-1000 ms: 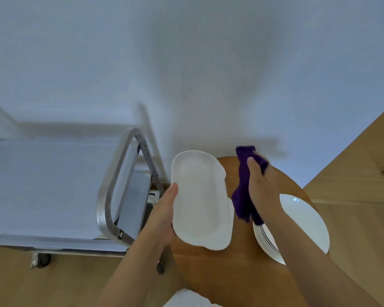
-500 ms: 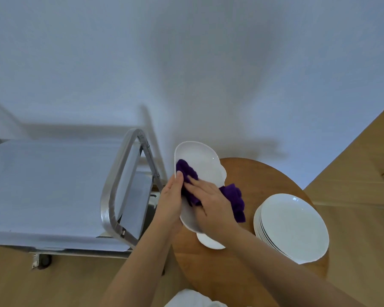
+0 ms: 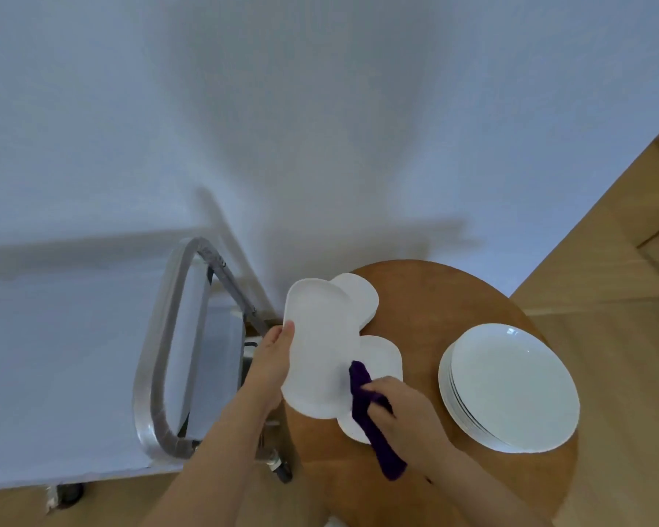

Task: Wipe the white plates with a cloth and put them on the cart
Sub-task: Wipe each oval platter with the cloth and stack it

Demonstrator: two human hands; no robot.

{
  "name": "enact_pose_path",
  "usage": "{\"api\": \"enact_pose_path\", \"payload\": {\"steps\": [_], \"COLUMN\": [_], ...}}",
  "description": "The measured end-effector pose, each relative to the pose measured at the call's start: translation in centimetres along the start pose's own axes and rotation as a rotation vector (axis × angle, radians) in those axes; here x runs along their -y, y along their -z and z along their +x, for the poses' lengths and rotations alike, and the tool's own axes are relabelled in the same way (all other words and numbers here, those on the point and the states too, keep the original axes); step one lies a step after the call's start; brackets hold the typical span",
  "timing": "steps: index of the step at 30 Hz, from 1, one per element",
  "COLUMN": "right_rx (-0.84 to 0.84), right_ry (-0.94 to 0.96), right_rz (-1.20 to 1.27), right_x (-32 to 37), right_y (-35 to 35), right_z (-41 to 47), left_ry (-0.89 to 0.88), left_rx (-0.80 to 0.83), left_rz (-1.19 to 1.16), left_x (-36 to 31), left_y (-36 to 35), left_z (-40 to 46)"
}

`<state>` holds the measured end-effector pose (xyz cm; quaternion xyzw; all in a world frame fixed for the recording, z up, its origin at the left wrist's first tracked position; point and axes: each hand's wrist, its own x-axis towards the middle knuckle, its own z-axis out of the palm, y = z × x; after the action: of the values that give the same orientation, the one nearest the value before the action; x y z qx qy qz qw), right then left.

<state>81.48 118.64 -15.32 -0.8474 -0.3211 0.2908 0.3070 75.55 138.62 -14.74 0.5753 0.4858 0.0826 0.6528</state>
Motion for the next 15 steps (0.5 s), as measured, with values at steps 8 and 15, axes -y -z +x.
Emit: {"api": "enact_pose_path", "payload": {"steps": [8,15], "right_rx": [-0.23,-0.288], "right_ry": [-0.418,-0.518], "right_rz": [0.466,0.531], "right_x": [-3.9,-6.0], "right_y": [-2.8,-3.6], "right_z": [2.7,6.5], "left_ry": [-0.162,-0.302], "left_rx": [0.011,0.037], "left_rz": [0.421,0.752], "left_x": [-0.5,0.9], "left_y": [-0.9,-3.7], "left_z": [11.6,18.3]}}
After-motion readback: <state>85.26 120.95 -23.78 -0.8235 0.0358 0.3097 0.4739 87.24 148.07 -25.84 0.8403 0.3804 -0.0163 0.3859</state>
